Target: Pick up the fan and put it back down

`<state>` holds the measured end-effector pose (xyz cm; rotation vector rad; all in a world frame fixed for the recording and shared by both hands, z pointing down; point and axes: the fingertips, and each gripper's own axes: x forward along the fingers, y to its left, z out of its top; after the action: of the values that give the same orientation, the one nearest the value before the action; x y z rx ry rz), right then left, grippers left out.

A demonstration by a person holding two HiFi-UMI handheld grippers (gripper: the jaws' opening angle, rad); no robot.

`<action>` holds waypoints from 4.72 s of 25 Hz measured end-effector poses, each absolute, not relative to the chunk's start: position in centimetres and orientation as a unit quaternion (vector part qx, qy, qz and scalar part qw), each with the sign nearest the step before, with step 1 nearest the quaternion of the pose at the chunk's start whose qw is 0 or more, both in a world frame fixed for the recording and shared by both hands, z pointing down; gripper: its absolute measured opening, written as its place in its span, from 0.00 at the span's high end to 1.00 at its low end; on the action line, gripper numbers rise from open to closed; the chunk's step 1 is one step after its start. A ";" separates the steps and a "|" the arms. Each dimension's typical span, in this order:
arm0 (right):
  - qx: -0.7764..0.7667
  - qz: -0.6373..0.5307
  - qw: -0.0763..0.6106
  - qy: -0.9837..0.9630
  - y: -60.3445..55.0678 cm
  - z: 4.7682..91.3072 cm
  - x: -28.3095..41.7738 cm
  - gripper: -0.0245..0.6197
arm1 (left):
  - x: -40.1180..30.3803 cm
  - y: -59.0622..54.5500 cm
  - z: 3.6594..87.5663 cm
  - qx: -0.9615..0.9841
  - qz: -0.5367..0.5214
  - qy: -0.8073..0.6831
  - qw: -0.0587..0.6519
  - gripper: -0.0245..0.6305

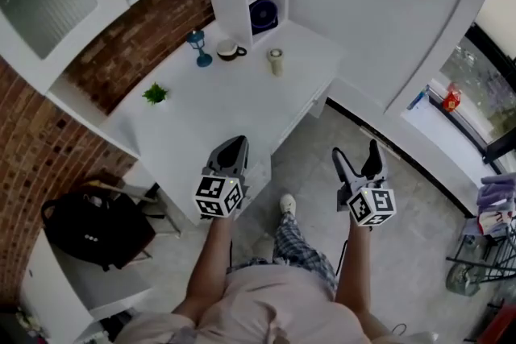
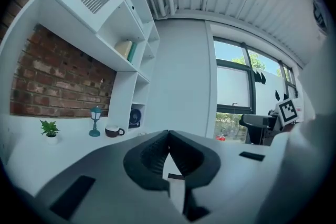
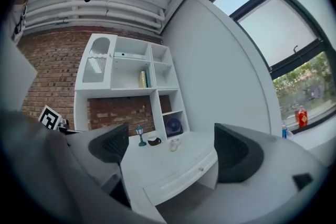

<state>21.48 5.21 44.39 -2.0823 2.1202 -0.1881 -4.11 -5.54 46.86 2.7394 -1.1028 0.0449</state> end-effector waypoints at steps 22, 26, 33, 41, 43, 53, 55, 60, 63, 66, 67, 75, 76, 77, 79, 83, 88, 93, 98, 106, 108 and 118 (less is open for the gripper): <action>-0.591 -0.091 0.057 0.799 -22.7 43.5 25.2 0.19 | 0.6 -26.1 45.9 0.870 0.018 -0.482 0.099 0.92; -0.587 -0.099 0.050 0.802 -24.6 43.9 24.8 0.19 | 1.3 -28.2 46.4 0.870 0.020 -0.481 0.105 0.92; -0.588 -0.113 0.028 0.801 -29.2 45.0 23.7 0.19 | 2.5 -32.4 46.9 0.877 0.034 -0.467 0.108 0.92; -0.586 -0.136 -0.015 0.799 -36.4 47.3 21.1 0.19 | 4.7 -39.2 48.4 0.881 0.048 -0.455 0.119 0.92; -0.584 -0.143 -0.024 0.798 -38.3 48.4 20.4 0.19 | 5.2 -41.0 49.3 0.880 0.050 -0.455 0.125 0.92; -0.584 -0.206 -0.095 0.779 -44.1 57.5 18.6 0.23 | 6.5 -46.3 56.0 0.864 0.065 -0.465 0.182 0.92; -0.584 -0.221 -0.112 0.773 -44.6 59.6 18.3 0.30 | 6.6 -46.4 57.6 0.861 0.073 -0.464 0.195 0.92; -0.590 -0.263 -0.155 0.747 -44.9 64.6 18.1 0.35 | 6.8 -45.9 60.6 0.855 0.088 -0.462 0.220 0.92; -0.591 -0.282 -0.180 0.734 -44.8 66.7 17.9 0.41 | 6.9 -45.2 61.9 0.853 0.096 -0.459 0.228 0.92; -0.593 -0.288 -0.203 0.724 -44.9 67.9 17.7 0.45 | 7.0 -44.7 62.8 0.852 0.101 -0.456 0.235 0.92; -0.593 -0.289 -0.211 0.721 -45.0 68.2 17.7 0.46 | 7.0 -44.6 63.0 0.852 0.102 -0.456 0.237 0.92; -0.600 -0.300 -0.263 0.693 -45.3 69.9 17.8 0.59 | 6.8 -44.1 63.9 0.852 0.110 -0.451 0.241 0.92; -0.602 -0.300 -0.268 0.690 -45.2 69.9 17.9 0.60 | 6.7 -44.0 63.9 0.852 0.110 -0.451 0.241 0.92; -0.604 -0.300 -0.272 0.686 -45.1 70.0 18.0 0.61 | 6.7 -44.0 63.9 0.852 0.109 -0.451 0.242 0.92; -0.605 -0.303 -0.274 0.683 -45.0 70.1 18.1 0.62 | 6.6 -43.9 64.0 0.851 0.110 -0.452 0.243 0.92; -0.611 -0.302 -0.262 0.684 -45.0 69.8 18.3 0.63 | 6.4 -43.7 64.2 0.851 0.111 -0.452 0.245 0.92; -0.617 -0.290 -0.248 0.688 -45.1 69.2 18.6 0.64 | 6.3 -43.7 64.1 0.852 0.110 -0.451 0.242 0.92; -0.621 -0.277 -0.230 0.697 -44.8 67.8 18.9 0.64 | 6.0 -43.6 63.3 0.852 0.108 -0.454 0.236 0.92; -0.623 -0.259 -0.188 0.714 -44.3 64.4 18.7 0.64 | 5.4 -43.4 61.3 0.855 0.102 -0.458 0.222 0.92; -0.636 -0.193 -0.097 0.740 -41.7 55.1 19.2 0.64 | 3.6 -42.4 53.6 0.861 0.061 -0.475 0.169 0.92; -0.639 -0.169 -0.073 0.747 -40.7 52.2 19.4 0.64 | 3.0 -41.8 51.0 0.863 0.045 -0.480 0.152 0.92; -0.653 -0.065 0.002 0.755 -32.5 41.2 19.5 0.64 | -0.6 -36.9 43.5 0.858 -0.005 -0.503 0.102 0.92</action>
<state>19.49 -32.47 41.25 -2.0486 2.3670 -0.2051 -0.63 -36.89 43.52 2.5346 -1.4836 -0.0155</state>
